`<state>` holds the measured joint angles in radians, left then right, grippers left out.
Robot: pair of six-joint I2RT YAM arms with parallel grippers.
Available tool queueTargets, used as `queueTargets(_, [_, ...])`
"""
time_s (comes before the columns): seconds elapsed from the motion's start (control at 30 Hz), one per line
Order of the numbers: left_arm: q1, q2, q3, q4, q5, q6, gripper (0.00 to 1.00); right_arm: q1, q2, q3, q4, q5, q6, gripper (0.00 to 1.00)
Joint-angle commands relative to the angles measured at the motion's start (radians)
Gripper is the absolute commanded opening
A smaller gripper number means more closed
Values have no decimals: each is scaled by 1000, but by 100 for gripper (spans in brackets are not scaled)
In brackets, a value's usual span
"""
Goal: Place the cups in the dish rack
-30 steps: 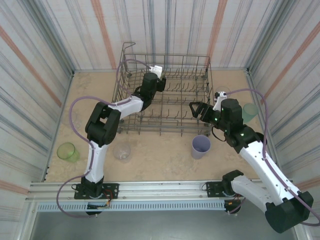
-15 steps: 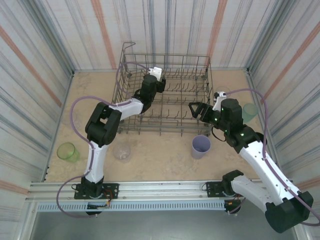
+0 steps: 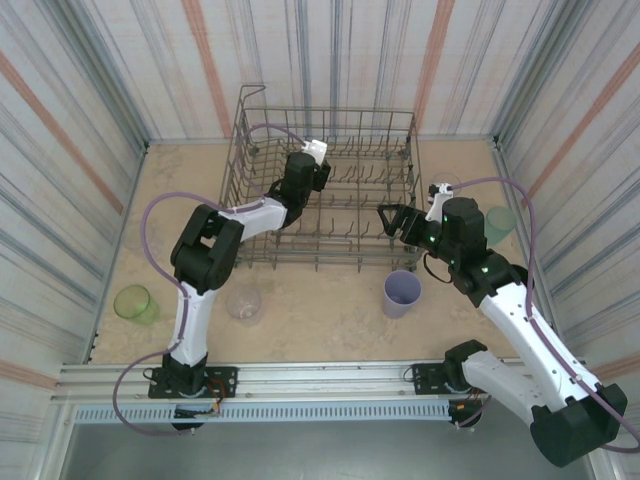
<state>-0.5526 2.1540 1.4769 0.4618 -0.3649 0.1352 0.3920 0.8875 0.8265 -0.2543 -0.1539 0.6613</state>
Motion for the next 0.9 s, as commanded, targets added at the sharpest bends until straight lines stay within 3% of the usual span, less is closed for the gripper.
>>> queueTargets(0.0, [39, -5, -27, -65, -81, -9, 22, -2, -21, 14, 1, 1, 1, 99])
queueTargets(0.07, [38, -6, -36, -70, -64, -39, 34, 0, -21, 13, 2, -1, 1, 99])
queueTargets(0.2, [38, -8, -29, -91, -49, -78, 46, 0, -21, 19, 1, -1, 4, 99])
queueTargets(0.4, [38, -50, -20, -99, -73, -102, 79, 7, -24, 23, 1, 0, 10, 99])
queueTargets(0.43, [37, -53, -14, -107, -85, -112, 96, 8, -25, 22, 0, 1, 11, 99])
queueTargets(0.87, [37, -187, -17, -157, -140, -161, 99, 25, -53, 16, -15, 13, 17, 99])
